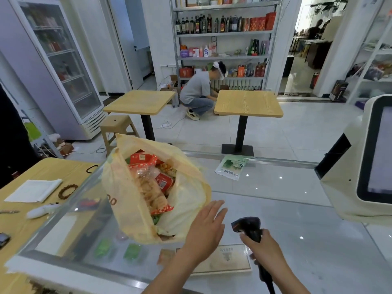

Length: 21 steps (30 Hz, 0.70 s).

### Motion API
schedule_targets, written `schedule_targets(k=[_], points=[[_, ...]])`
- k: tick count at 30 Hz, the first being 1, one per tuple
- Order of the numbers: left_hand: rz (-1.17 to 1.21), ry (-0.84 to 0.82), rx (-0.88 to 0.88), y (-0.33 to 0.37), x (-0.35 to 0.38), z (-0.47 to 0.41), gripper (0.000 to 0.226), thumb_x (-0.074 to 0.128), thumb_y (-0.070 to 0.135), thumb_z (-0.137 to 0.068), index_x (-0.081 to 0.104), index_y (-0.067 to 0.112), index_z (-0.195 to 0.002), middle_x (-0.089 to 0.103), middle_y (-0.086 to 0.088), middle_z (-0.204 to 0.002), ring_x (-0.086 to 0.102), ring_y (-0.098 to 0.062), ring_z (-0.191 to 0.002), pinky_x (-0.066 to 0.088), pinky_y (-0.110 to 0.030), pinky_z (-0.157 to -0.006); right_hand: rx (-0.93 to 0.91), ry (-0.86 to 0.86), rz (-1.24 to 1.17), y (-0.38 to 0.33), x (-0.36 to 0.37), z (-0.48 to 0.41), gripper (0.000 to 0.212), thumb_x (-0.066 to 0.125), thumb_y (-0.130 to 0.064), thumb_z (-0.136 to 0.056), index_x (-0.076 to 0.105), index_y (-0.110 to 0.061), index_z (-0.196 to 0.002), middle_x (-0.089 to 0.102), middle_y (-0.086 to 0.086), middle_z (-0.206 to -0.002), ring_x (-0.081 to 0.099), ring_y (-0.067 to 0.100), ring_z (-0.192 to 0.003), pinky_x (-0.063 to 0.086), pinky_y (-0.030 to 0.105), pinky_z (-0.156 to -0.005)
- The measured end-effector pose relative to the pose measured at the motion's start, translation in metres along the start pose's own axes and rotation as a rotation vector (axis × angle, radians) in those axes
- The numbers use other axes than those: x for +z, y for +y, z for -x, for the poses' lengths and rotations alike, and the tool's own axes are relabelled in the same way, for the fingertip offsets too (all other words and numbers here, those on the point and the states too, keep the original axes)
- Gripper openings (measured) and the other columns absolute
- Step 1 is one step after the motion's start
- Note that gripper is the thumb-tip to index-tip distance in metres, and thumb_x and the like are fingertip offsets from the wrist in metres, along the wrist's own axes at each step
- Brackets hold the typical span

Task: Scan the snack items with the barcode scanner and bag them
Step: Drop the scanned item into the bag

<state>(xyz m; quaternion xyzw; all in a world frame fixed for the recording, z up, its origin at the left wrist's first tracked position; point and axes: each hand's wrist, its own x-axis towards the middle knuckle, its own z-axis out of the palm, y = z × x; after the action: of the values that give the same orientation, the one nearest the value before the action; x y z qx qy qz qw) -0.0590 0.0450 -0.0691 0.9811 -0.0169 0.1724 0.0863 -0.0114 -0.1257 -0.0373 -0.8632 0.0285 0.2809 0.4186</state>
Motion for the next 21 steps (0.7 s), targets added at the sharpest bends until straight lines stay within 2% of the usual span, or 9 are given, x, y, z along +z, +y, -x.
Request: schedule_targets(k=[2, 5, 7, 9, 10, 12, 15, 21], points=[[0.01, -0.132, -0.037, 0.0, 0.014, -0.009, 0.046, 0.039, 0.034, -0.089, 0.06, 0.014, -0.124, 0.05, -0.002, -0.14, 0.047, -0.018, -0.127, 0.047, -0.03, -0.099, 0.018, -0.096, -0.128, -0.002, -0.005, -0.006, 0.03, 0.065, -0.034, -0.086, 0.055, -0.01, -0.101, 0.068, 0.01, -0.067, 0.06, 0.019, -0.049, 0.049, 0.028, -0.053], [0.043, -0.241, -0.143, 0.004, 0.025, -0.027, 0.056, 0.029, 0.04, -0.089, 0.058, 0.013, -0.128, 0.048, -0.002, -0.142, 0.048, -0.017, -0.129, 0.047, -0.029, -0.098, -0.053, -0.084, -0.145, -0.009, -0.014, -0.016, 0.023, 0.064, -0.032, -0.087, 0.058, -0.01, -0.095, 0.063, 0.009, -0.056, 0.053, 0.019, -0.044, 0.044, 0.026, -0.047], [0.091, -0.294, -0.154, 0.008, 0.033, -0.041, 0.074, 0.009, 0.045, -0.087, 0.037, 0.009, -0.144, 0.026, -0.003, -0.155, 0.026, -0.018, -0.143, 0.027, -0.03, -0.114, -0.072, -0.063, -0.165, -0.014, -0.021, -0.027, 0.022, 0.063, -0.032, -0.088, 0.058, -0.011, -0.093, 0.062, 0.01, -0.057, 0.053, 0.018, -0.045, 0.042, 0.026, -0.047], [0.117, -0.326, -0.19, 0.011, 0.04, -0.053, 0.08, -0.005, 0.048, -0.084, 0.018, 0.01, -0.151, 0.006, -0.001, -0.16, 0.006, -0.016, -0.147, 0.009, -0.028, -0.117, -0.072, -0.045, -0.159, -0.019, -0.027, -0.041, 0.023, 0.062, -0.032, -0.088, 0.058, -0.01, -0.094, 0.063, 0.01, -0.059, 0.053, 0.018, -0.045, 0.043, 0.025, -0.047], [0.103, -0.313, -0.21, 0.012, 0.043, -0.059, 0.071, -0.001, 0.044, -0.091, 0.014, 0.01, -0.151, 0.003, -0.001, -0.16, 0.003, -0.016, -0.147, 0.007, -0.028, -0.118, -0.071, -0.039, -0.159, -0.021, -0.03, -0.048, 0.023, 0.062, -0.032, -0.088, 0.057, -0.01, -0.094, 0.063, 0.011, -0.06, 0.054, 0.018, -0.045, 0.043, 0.025, -0.047], [0.095, -0.312, -0.243, 0.013, 0.049, -0.072, 0.052, 0.019, 0.029, -0.103, 0.013, 0.01, -0.151, 0.001, -0.002, -0.16, 0.002, -0.017, -0.147, 0.006, -0.029, -0.118, -0.071, -0.031, -0.167, -0.025, -0.033, -0.064, 0.022, 0.061, -0.03, -0.087, 0.056, -0.009, -0.094, 0.062, 0.011, -0.061, 0.053, 0.018, -0.045, 0.042, 0.025, -0.046], [0.104, -0.276, -0.263, 0.011, 0.056, -0.092, 0.051, 0.027, 0.021, -0.104, 0.013, 0.01, -0.151, -0.003, -0.003, -0.16, 0.001, -0.018, -0.147, 0.006, -0.029, -0.117, -0.076, -0.023, -0.147, -0.031, -0.037, -0.08, 0.018, 0.058, -0.026, -0.086, 0.056, -0.01, -0.094, 0.062, 0.011, -0.064, 0.053, 0.018, -0.046, 0.042, 0.024, -0.047], [0.069, -0.247, -0.281, 0.004, 0.07, -0.139, 0.053, 0.032, 0.02, -0.103, 0.012, 0.015, -0.152, -0.006, -0.005, -0.16, -0.005, -0.019, -0.147, 0.005, -0.032, -0.118, -0.084, -0.001, -0.142, -0.031, -0.042, -0.101, 0.017, 0.056, -0.026, -0.088, 0.054, -0.011, -0.096, 0.061, 0.009, -0.068, 0.053, 0.016, -0.048, 0.042, 0.025, -0.047]])
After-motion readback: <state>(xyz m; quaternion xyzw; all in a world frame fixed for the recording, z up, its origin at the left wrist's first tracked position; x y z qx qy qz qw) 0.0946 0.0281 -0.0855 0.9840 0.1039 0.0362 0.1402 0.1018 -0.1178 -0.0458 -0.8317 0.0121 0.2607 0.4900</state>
